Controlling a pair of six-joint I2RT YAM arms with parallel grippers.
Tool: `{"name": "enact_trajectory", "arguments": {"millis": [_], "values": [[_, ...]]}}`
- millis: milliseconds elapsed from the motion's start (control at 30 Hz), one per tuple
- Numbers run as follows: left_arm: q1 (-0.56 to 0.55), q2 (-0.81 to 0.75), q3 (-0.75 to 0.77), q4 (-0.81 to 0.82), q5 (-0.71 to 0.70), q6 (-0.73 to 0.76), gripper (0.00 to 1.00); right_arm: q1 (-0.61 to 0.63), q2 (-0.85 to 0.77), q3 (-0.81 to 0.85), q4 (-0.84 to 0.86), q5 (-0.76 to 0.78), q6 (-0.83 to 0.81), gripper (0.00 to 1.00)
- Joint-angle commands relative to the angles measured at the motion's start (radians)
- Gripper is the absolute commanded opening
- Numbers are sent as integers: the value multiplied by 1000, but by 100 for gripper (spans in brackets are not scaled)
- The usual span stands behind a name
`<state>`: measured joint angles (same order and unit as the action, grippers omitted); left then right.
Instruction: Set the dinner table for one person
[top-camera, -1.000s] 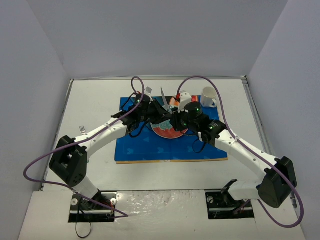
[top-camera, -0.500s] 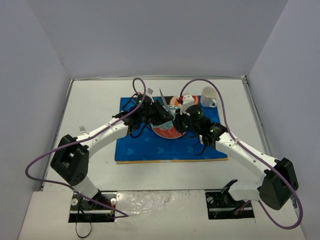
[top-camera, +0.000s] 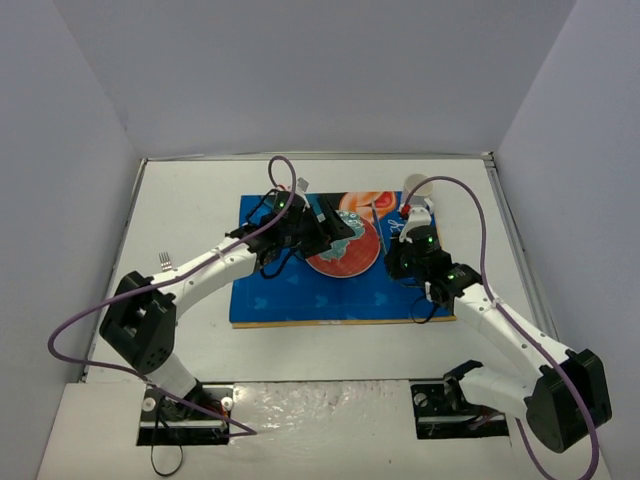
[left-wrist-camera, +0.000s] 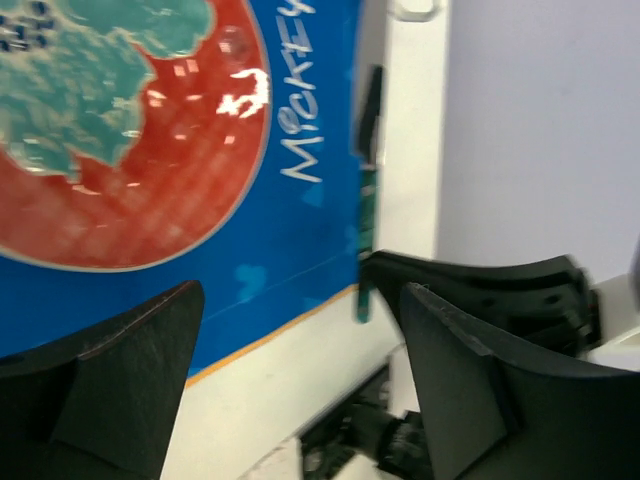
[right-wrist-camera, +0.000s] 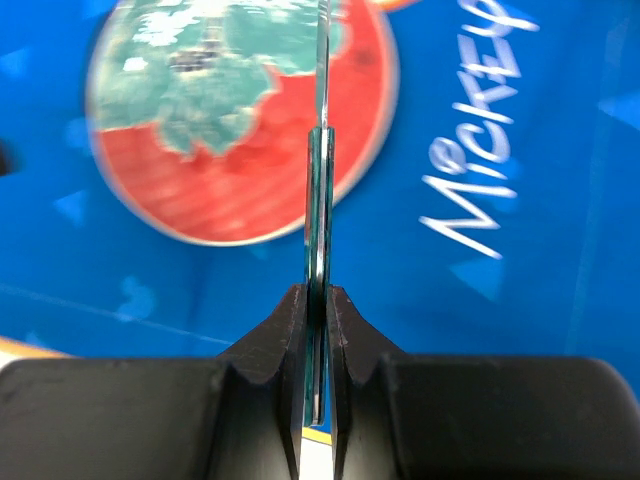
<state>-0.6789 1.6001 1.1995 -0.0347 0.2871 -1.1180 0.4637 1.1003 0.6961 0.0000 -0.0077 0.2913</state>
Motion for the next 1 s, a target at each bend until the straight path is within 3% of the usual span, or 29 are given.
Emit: {"name": "enact_trajectory", "arguments": {"millis": [0,200,500,967], "values": [[11,-120,32,-185,-173,217,78,-77,-1,-26,42,48,14,0],[113,-261,-88,-368,-312,390,88,-149,95,-66,148,-52,19,0],[342,-458,-239,-455,-352,528,95,-213,228,-68,248,-168,29,0],[404,-479,-259,-463,-309,567,96,-276,262,-127,328,-220,87,0]]}}
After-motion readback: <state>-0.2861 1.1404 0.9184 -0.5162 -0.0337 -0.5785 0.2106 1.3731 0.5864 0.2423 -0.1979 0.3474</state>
